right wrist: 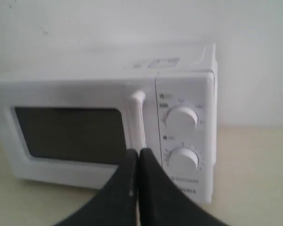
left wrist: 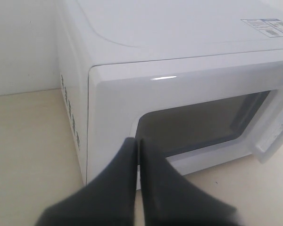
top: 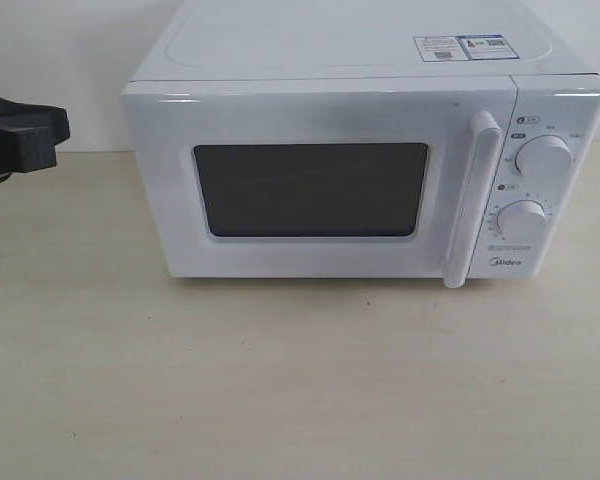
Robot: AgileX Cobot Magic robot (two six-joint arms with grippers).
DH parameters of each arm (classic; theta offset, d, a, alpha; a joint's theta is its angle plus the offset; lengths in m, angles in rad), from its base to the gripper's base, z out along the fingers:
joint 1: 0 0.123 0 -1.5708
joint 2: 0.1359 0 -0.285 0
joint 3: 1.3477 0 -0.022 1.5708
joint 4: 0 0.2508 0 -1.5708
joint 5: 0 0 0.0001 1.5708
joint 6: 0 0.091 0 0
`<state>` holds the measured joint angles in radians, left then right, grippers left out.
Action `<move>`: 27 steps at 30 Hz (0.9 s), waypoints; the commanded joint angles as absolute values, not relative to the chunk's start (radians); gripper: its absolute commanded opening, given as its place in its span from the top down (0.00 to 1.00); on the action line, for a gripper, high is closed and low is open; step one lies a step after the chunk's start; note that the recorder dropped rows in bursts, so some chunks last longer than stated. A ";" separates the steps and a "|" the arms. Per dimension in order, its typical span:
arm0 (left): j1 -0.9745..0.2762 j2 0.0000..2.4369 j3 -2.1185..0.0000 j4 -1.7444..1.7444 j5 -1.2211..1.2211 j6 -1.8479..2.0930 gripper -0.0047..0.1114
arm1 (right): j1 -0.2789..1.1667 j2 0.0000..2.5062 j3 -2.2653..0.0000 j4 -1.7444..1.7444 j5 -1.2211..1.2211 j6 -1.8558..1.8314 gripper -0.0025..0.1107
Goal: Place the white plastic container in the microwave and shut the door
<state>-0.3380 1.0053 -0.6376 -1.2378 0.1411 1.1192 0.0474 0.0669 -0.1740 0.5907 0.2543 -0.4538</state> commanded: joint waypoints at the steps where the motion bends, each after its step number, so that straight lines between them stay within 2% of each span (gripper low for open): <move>1: -0.338 1.009 -0.645 -1.240 0.128 1.118 0.92 | 0.040 0.040 -0.171 0.130 0.331 0.068 0.98; 4: -0.338 1.009 -0.645 -1.240 0.128 1.118 0.92 | 0.040 0.023 -0.171 0.033 0.326 0.183 0.98; 16: -0.338 1.009 -0.645 -1.240 0.128 1.118 0.92 | 0.040 0.000 0.000 0.049 0.319 0.065 0.98; 27: -0.338 1.009 -0.645 -1.240 0.128 1.118 0.92 | 0.040 0.000 0.000 0.047 0.340 -0.062 0.98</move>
